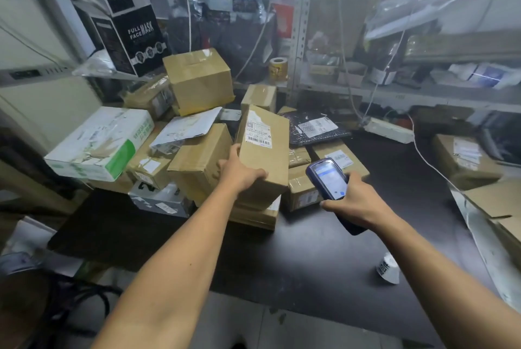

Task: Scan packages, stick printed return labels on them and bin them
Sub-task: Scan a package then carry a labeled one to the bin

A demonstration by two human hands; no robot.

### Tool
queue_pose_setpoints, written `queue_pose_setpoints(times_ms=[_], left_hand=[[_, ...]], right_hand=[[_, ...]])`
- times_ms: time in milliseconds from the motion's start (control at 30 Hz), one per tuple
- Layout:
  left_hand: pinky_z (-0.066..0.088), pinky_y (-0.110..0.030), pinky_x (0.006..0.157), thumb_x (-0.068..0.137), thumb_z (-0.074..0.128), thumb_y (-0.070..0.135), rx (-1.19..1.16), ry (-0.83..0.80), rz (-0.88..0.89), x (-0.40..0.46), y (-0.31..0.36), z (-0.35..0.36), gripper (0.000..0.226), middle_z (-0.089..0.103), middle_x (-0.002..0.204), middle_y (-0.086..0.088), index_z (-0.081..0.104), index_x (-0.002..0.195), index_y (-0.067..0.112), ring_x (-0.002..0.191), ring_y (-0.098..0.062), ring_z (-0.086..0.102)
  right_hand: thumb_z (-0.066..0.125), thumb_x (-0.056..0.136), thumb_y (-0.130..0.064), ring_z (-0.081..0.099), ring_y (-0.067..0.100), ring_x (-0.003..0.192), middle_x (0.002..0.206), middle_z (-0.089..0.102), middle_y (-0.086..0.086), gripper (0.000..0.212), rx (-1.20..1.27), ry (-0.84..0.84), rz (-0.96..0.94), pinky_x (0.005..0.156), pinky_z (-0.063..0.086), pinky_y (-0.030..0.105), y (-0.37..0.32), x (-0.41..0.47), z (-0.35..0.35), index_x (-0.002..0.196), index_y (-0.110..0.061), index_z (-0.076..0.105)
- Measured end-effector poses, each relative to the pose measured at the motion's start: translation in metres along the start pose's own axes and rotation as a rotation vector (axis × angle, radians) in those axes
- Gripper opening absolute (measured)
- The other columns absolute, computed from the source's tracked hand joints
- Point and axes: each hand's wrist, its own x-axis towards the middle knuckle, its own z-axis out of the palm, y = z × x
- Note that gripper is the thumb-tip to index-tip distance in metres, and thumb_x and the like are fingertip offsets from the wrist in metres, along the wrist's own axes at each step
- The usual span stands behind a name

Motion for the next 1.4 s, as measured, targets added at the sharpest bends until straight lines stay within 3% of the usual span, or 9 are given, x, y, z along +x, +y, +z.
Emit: queue_pose_setpoints(times_ms=[367, 533, 867, 933, 1033, 1067, 1167, 1300, 1400], left_hand=[[0.041, -0.044, 0.108, 0.087, 0.071, 0.004, -0.473, -0.035, 0.039, 0.011, -0.023, 0.006, 0.076, 0.056, 0.135, 0.002, 0.037, 0.149, 0.032, 0.124, -0.018, 0.049], [0.044, -0.039, 0.107, 0.086, 0.071, -0.001, -0.537, -0.014, 0.104, 0.000, -0.029, 0.011, 0.073, 0.062, 0.128, 0.004, 0.042, 0.146, 0.030, 0.123, -0.017, 0.055], [0.047, -0.040, 0.107, 0.084, 0.075, 0.009, -0.464, -0.030, 0.273, -0.062, -0.011, 0.052, 0.078, 0.066, 0.118, 0.011, 0.040, 0.149, 0.033, 0.114, -0.011, 0.061], [0.042, -0.030, 0.109, 0.085, 0.076, 0.014, -0.426, -0.017, 0.295, -0.081, -0.007, 0.067, 0.079, 0.066, 0.124, 0.009, 0.037, 0.152, 0.032, 0.115, -0.011, 0.060], [0.034, 0.000, 0.093, 0.087, 0.074, 0.014, -0.410, -0.004, 0.303, -0.107, -0.003, 0.089, 0.077, 0.063, 0.121, 0.013, 0.035, 0.152, 0.030, 0.110, -0.007, 0.057], [0.036, -0.001, 0.095, 0.086, 0.075, 0.014, -0.406, -0.007, 0.308, -0.112, -0.004, 0.097, 0.078, 0.062, 0.122, 0.014, 0.036, 0.152, 0.031, 0.111, -0.007, 0.057], [0.042, -0.034, 0.111, 0.082, 0.078, 0.018, -0.339, -0.025, 0.335, -0.120, -0.012, 0.120, 0.080, 0.061, 0.136, 0.008, 0.039, 0.150, 0.035, 0.121, -0.013, 0.058], [0.037, -0.029, 0.113, 0.082, 0.078, 0.020, -0.225, -0.061, 0.333, -0.129, -0.027, 0.141, 0.079, 0.058, 0.139, 0.004, 0.040, 0.148, 0.041, 0.126, -0.015, 0.054], [0.030, -0.039, 0.119, 0.083, 0.077, 0.018, -0.140, -0.107, 0.334, -0.133, -0.044, 0.153, 0.079, 0.047, 0.149, 0.002, 0.039, 0.148, 0.042, 0.138, -0.020, 0.042]], right_hand=[[0.080, 0.075, -0.037, 0.056, 0.021, 0.089, 0.104, 0.055, 0.005, 0.065, -0.001, -0.005, 0.037, 0.069, 0.045, 0.033, -0.016, 0.016, 0.008, 0.117, -0.015, 0.036], [0.080, 0.076, -0.036, 0.055, 0.025, 0.097, 0.110, 0.053, 0.005, 0.078, 0.032, 0.028, 0.056, 0.076, 0.043, 0.031, -0.005, 0.005, -0.002, 0.134, -0.010, 0.036], [0.080, 0.075, -0.041, 0.056, 0.024, 0.097, 0.113, 0.054, 0.006, 0.079, 0.060, 0.070, 0.067, 0.074, 0.042, 0.032, 0.032, -0.048, -0.036, 0.134, -0.013, 0.035], [0.080, 0.075, -0.040, 0.057, 0.023, 0.095, 0.111, 0.055, 0.006, 0.079, 0.064, 0.082, 0.083, 0.072, 0.043, 0.032, 0.045, -0.061, -0.042, 0.134, -0.013, 0.035], [0.079, 0.075, -0.039, 0.055, 0.021, 0.091, 0.109, 0.054, 0.005, 0.078, 0.070, 0.101, 0.120, 0.067, 0.041, 0.030, 0.065, -0.081, -0.051, 0.134, -0.013, 0.035], [0.079, 0.076, -0.039, 0.055, 0.020, 0.090, 0.109, 0.053, 0.004, 0.078, 0.069, 0.104, 0.134, 0.065, 0.040, 0.030, 0.071, -0.087, -0.053, 0.135, -0.013, 0.035], [0.079, 0.076, -0.041, 0.053, 0.020, 0.090, 0.108, 0.051, 0.003, 0.080, 0.053, 0.102, 0.161, 0.064, 0.039, 0.029, 0.087, -0.101, -0.057, 0.136, -0.012, 0.034], [0.079, 0.076, -0.044, 0.054, 0.021, 0.092, 0.111, 0.051, 0.004, 0.082, 0.044, 0.078, 0.188, 0.063, 0.039, 0.029, 0.101, -0.109, -0.055, 0.138, -0.012, 0.033], [0.078, 0.075, -0.045, 0.056, 0.019, 0.091, 0.112, 0.052, 0.004, 0.082, 0.050, 0.035, 0.208, 0.062, 0.040, 0.029, 0.109, -0.113, -0.047, 0.136, -0.014, 0.035]])
